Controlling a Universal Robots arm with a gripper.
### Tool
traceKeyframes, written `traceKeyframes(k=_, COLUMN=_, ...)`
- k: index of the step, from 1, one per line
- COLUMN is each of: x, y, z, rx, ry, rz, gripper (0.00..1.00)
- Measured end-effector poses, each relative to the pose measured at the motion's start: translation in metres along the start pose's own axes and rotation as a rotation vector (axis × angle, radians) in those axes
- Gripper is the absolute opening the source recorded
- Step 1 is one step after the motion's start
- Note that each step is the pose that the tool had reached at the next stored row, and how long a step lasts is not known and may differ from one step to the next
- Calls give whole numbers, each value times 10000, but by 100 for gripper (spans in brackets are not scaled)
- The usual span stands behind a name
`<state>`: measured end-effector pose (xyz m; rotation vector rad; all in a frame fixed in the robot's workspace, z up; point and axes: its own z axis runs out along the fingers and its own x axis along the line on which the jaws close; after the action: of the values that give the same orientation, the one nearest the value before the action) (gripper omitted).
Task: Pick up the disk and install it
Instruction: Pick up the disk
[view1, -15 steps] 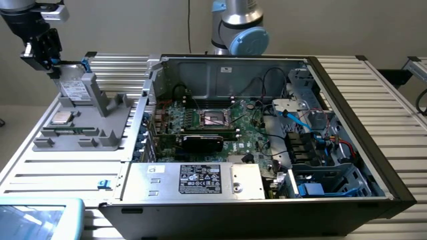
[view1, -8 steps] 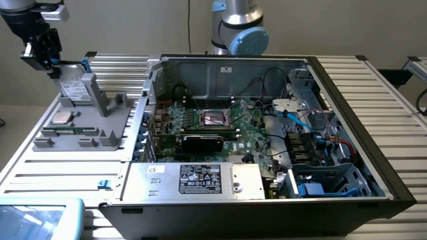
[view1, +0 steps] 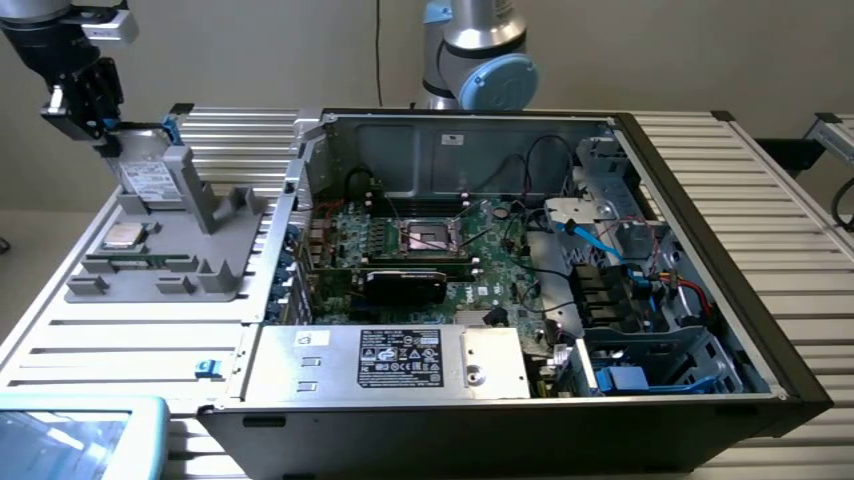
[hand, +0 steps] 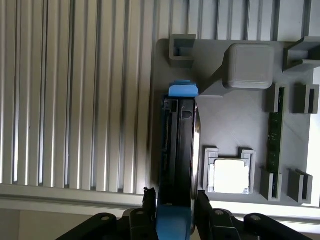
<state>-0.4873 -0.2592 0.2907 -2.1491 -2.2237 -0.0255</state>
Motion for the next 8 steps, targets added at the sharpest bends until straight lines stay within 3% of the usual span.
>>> traceKeyframes(k=2, x=0, y=0, z=0, rx=0, ry=-1, rz=0, gripper=37)
traceKeyframes(k=8, x=0, y=0, z=0, rx=-1, ry=-3, rz=0, gripper=37)
